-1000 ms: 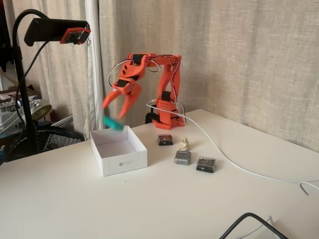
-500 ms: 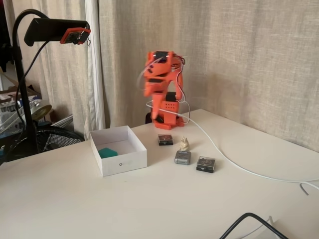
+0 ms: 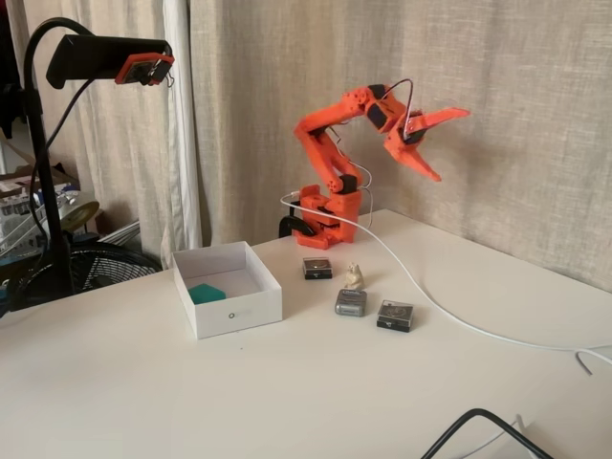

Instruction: Grasp the green cube and put it in the bin.

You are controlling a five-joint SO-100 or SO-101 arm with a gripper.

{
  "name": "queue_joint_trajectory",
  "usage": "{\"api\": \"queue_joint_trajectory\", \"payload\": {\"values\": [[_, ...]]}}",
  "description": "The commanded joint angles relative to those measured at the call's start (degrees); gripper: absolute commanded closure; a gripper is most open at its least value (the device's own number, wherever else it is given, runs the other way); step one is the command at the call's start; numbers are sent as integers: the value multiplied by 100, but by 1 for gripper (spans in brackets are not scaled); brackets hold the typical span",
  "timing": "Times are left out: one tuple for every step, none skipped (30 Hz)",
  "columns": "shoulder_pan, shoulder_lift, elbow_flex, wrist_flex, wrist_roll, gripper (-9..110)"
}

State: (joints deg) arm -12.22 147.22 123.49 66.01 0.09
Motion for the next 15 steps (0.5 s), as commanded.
{"api": "queue_joint_trajectory", "payload": {"values": [[-88, 984, 905, 35, -9, 41], [-88, 1336, 1239, 44, -9, 41], [-105, 1688, 1564, 88, -9, 41], [-132, 2065, 1872, 185, -26, 41], [-167, 2461, 2171, 290, -35, 41], [-202, 2883, 2479, 396, -44, 41], [-229, 3357, 2769, 527, -44, 41], [-255, 3806, 3032, 703, -53, 41], [-281, 4254, 3252, 940, -53, 41], [-299, 4245, 3270, 1195, -53, 40], [-299, 4245, 3270, 1415, -53, 37], [-281, 4245, 3296, 1512, -53, 35], [-255, 4245, 3340, 1521, -53, 35], [-229, 4245, 3428, 1450, -53, 35], [-229, 4245, 3516, 1371, -62, 35]]}}
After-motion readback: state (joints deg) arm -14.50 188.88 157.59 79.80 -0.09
